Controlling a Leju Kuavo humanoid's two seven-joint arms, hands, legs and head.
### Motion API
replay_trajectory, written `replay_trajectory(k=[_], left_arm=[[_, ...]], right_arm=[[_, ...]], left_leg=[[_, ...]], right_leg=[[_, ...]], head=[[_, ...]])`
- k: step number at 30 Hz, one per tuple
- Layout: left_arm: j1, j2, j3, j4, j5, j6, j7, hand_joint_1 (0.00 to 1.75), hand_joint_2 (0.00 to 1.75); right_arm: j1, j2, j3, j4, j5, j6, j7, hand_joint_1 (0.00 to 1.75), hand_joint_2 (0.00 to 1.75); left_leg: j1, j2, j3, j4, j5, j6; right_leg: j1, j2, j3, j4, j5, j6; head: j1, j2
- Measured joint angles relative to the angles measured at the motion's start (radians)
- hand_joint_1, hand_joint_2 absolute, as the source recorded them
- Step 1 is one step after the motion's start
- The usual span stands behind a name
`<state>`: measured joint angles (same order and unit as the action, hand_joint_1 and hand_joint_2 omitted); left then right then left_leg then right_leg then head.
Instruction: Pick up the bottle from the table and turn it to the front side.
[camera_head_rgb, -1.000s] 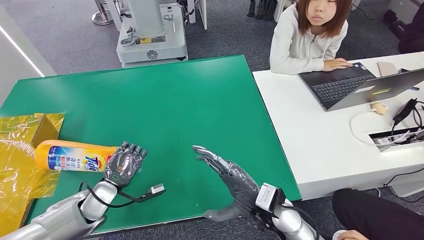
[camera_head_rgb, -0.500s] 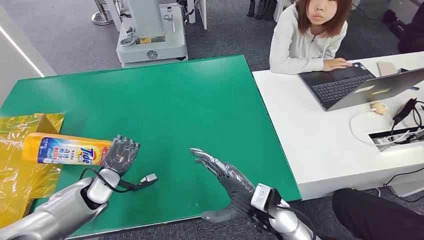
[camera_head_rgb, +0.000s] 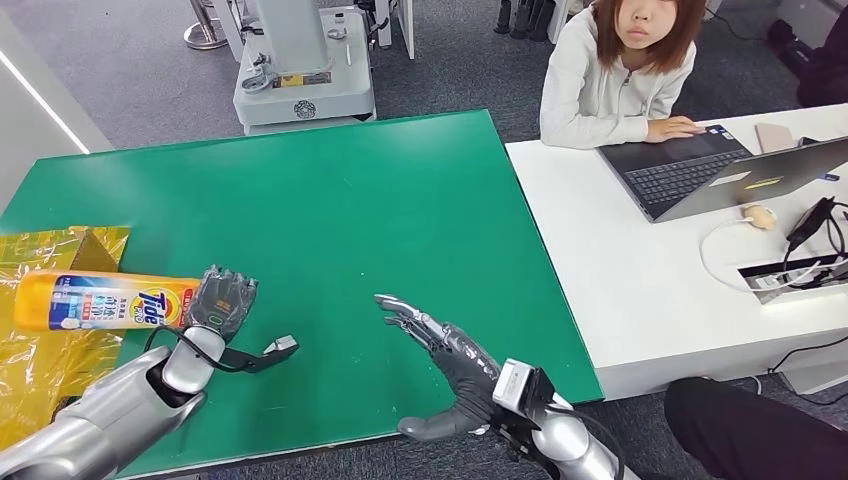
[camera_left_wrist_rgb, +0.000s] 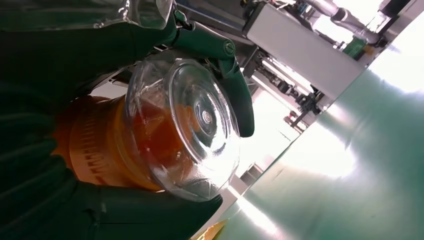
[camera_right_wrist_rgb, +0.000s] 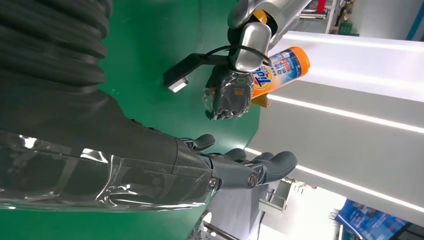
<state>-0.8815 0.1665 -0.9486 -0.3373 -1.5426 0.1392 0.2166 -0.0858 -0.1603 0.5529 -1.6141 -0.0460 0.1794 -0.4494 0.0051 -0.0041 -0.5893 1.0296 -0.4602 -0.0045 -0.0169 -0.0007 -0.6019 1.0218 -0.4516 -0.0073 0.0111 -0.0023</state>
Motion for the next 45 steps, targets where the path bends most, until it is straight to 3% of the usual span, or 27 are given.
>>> replay_trajectory(k=[5,12,17,26,45], left_arm=[[0.001,0.0,0.053,0.001,0.061,-0.012,-0.021,1.75,1.75],[0.025,0.0,0.217,0.001,0.208,0.059,-0.138,1.75,1.75],[0.037,0.0,0.301,0.001,0.234,0.053,-0.152,1.75,1.75],[0.043,0.003,0.368,0.001,0.187,-0.007,-0.151,1.75,1.75],[0.058,0.029,0.368,0.012,0.06,-0.133,-0.134,1.75,1.75]], right_arm=[[0.013,0.005,0.0,-0.003,0.006,-0.01,0.016,0.0,1.75],[0.036,0.005,0.0,-0.009,0.019,-0.006,0.02,0.0,1.75],[0.046,0.006,0.0,-0.018,0.023,-0.001,0.026,0.0,1.75],[0.056,0.011,0.0,-0.026,0.032,0.003,0.032,0.0,1.75],[0.071,0.03,0.0,-0.065,0.056,0.003,0.064,0.0,1.75]], left_leg=[[0.0,0.0,0.0,0.0,0.0,0.0],[0.0,0.0,0.0,0.0,0.0,0.0],[0.0,0.0,-0.001,0.0,0.0,0.0],[0.0,0.0,-0.001,0.0,0.0,0.0],[0.0,0.0,-0.002,0.0,0.0,0.0]], right_leg=[[0.0,0.0,0.0,0.0,0.0,0.0],[0.0,0.0,-0.001,0.0,0.0,0.0],[0.0,0.0,-0.001,0.0,0.0,0.0],[0.0,0.0,-0.001,0.0,0.0,0.0],[0.0,0.0,-0.002,0.0,0.0,0.0]], head=[[0.0,0.0],[0.0,0.0],[0.0,0.0],[0.0,0.0],[0.0,0.0]])
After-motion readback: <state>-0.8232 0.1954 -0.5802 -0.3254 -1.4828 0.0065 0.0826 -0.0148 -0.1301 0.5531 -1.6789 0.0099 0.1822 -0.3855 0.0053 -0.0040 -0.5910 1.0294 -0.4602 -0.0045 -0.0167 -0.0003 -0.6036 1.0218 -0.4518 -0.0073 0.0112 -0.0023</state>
